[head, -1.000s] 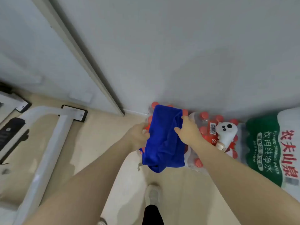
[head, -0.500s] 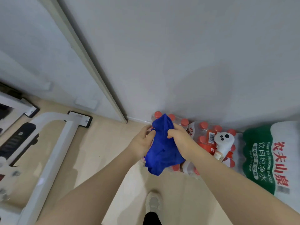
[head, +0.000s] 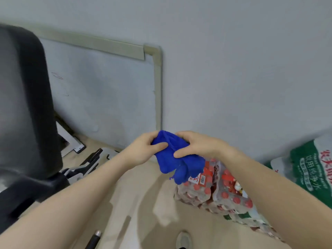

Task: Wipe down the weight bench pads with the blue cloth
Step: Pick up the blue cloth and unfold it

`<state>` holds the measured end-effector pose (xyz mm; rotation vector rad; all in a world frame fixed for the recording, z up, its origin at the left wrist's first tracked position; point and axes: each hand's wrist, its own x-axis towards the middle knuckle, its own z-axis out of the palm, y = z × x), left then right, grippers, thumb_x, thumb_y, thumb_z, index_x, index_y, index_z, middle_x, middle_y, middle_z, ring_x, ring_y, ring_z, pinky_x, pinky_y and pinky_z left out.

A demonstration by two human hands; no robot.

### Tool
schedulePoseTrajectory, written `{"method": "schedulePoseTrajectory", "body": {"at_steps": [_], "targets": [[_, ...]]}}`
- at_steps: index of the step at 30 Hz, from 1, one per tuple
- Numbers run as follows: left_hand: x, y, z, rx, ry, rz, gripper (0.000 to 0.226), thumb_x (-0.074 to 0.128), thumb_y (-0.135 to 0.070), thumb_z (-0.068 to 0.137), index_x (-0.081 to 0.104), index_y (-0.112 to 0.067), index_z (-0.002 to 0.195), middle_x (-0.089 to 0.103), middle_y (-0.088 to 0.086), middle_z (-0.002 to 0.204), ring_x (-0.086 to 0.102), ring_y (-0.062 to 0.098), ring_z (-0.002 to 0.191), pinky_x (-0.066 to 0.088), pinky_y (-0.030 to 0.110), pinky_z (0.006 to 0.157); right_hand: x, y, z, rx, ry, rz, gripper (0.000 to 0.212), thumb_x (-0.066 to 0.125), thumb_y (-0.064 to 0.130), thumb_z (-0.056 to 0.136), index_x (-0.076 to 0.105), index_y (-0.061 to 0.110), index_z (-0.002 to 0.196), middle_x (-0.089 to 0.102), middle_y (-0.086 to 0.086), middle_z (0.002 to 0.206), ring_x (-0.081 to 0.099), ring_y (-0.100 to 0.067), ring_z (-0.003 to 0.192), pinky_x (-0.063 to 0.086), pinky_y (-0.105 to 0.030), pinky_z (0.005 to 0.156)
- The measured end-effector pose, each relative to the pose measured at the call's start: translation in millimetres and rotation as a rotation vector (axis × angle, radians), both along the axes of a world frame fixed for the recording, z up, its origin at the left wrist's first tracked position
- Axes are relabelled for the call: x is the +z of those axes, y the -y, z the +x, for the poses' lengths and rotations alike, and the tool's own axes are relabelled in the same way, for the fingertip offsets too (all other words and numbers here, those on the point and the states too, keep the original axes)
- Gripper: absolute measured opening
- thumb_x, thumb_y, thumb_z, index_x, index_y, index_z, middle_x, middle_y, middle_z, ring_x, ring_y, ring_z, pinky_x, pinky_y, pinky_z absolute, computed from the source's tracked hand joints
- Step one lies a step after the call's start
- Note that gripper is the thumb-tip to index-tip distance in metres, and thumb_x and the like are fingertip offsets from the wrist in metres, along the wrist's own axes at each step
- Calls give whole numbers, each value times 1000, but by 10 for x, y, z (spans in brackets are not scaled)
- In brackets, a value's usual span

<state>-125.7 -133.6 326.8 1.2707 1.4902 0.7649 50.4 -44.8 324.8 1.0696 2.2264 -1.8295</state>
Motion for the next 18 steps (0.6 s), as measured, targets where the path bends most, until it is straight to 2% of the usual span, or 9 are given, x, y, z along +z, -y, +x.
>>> {"method": "schedulePoseTrajectory", "body": {"at_steps": [2,3,5,8,11,13,14,16,18], "targets": [[282,291,-218,46,-107,91,8,51,-8,90,57,-11,86,60,-1,74,52,16,71,47,37,70,137,312,-192,57,124,204,21,68,19,74,57,17,92,65,-3,90,62,-23,83,51,-36,76],[418,415,-304,62,-151,143,14,50,-6,89,55,-16,81,58,-9,69,49,12,67,45,31,66,137,437,-276,66,180,271,15,65,19,74,56,16,85,63,-2,83,60,-23,79,49,-33,70],[682,671,-468,76,-229,236,21,50,-5,88,53,-22,76,57,-13,66,46,5,64,41,19,64,150,689,-443,27,204,281,12,59,13,77,49,17,71,55,3,70,53,-17,67,42,-24,60],[967,1108,-832,128,-249,319,18,50,-5,88,53,-20,77,59,-10,69,50,10,66,45,26,67,223,1050,-794,-22,200,266,22,56,11,81,45,20,64,49,7,63,47,-10,58,37,-16,53],[1103,1455,-1178,269,-249,412,21,48,-4,87,52,-21,75,60,-4,69,49,14,65,42,28,64,252,1247,-1088,-107,212,271,9,54,22,84,58,14,86,58,3,78,54,-16,72,42,-24,64],[1131,1705,-1428,373,-224,449,21,45,-4,88,53,-23,82,61,-7,69,48,12,64,40,24,61,317,1355,-1356,-282,115,255,25,55,22,86,52,1,99,56,-3,85,51,-19,74,41,-28,66],[1119,1774,-1497,394,-212,445,26,43,-4,89,54,-27,88,62,-9,71,50,10,64,41,23,62,386,1395,-1450,-410,25,209,24,56,18,86,49,-1,99,55,-5,83,50,-19,73,41,-29,64],[1086,1903,-1653,362,-214,412,44,37,0,90,54,-39,102,64,-19,84,55,-2,72,44,12,68,557,1491,-1702,-617,-227,-23,16,53,7,88,49,2,102,56,-8,82,55,-21,70,47,-27,58],[999,1950,-1725,299,-193,364,57,33,7,89,55,-38,117,60,-21,109,54,-15,92,40,-3,75,757,1587,-1925,-626,-483,-277,23,46,-5,88,53,-1,110,59,-14,85,60,-25,72,54,-29,57]]}}
